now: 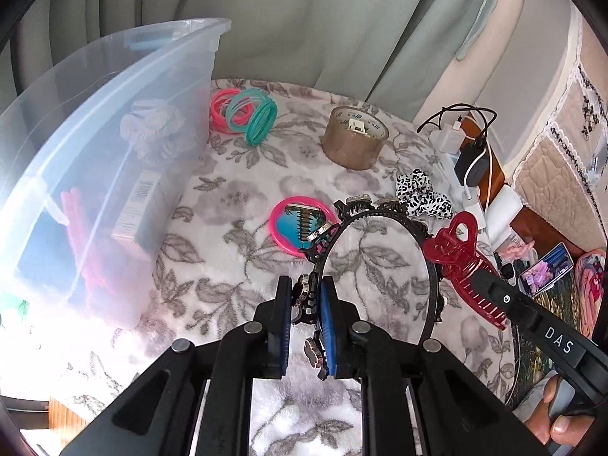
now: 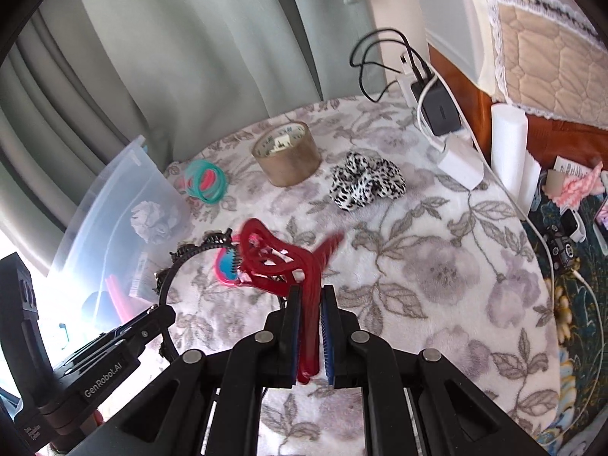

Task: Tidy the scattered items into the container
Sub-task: 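Carry the headband and red clip over the clear box with both grippers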

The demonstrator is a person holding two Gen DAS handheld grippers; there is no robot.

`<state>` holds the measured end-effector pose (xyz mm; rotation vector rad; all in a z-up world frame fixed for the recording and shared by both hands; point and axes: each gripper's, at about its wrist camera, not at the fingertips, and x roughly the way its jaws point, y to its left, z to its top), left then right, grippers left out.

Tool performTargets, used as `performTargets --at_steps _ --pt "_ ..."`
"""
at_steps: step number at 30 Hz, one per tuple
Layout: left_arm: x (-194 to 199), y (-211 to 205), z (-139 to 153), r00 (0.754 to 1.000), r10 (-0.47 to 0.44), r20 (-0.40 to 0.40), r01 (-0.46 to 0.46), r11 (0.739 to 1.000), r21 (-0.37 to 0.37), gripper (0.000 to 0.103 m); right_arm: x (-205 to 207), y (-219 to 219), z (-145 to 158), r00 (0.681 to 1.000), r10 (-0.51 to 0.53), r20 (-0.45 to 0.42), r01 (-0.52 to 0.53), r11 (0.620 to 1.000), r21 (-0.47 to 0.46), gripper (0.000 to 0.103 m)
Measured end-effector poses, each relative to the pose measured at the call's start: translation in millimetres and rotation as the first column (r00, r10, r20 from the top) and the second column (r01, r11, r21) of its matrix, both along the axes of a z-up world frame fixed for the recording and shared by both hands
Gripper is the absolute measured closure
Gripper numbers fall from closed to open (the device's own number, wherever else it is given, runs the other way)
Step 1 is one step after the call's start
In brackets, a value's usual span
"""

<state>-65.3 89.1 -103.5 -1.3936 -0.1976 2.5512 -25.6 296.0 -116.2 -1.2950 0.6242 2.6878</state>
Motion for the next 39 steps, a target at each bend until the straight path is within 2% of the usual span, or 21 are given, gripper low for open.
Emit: performTargets --at_steps 10,17,29,34,39 --pt "22.5 -20.5 33.6 0.996 0.035 -0.085 -0.03 0.998 0.057 0.088 21.0 -20.9 44.3 0.995 0.015 -0.096 -0.011 0.999 0.05 0.092" --pt "41.2 -41.1 70.0 0.983 0.075 -0.167 -0.055 0.991 0.126 0.088 38.4 -38.0 87.1 0.979 0.033 -0.202 -0.018 0.997 0.076 0.092" --pt "67.6 -85.1 130.6 0.933 0.166 -0.319 -0.096 0.97 0.225 0.088 59.6 -84.5 164.2 0.916 0.127 -0.38 -0.078 0.987 0.142 0.092" --pt "74.0 -114.2 137.9 0.909 0.242 -0.34 -0.161 0.955 0.249 0.088 62.2 -108.2 181.6 0.889 0.18 -0.421 -0.121 0.979 0.163 0.092" --pt "78.5 -148.6 136.7 0.883 0.326 -0.338 -0.242 0.932 0.269 0.088 49.8 -134.0 184.3 0.874 0.236 -0.425 -0.182 0.969 0.165 0.092"
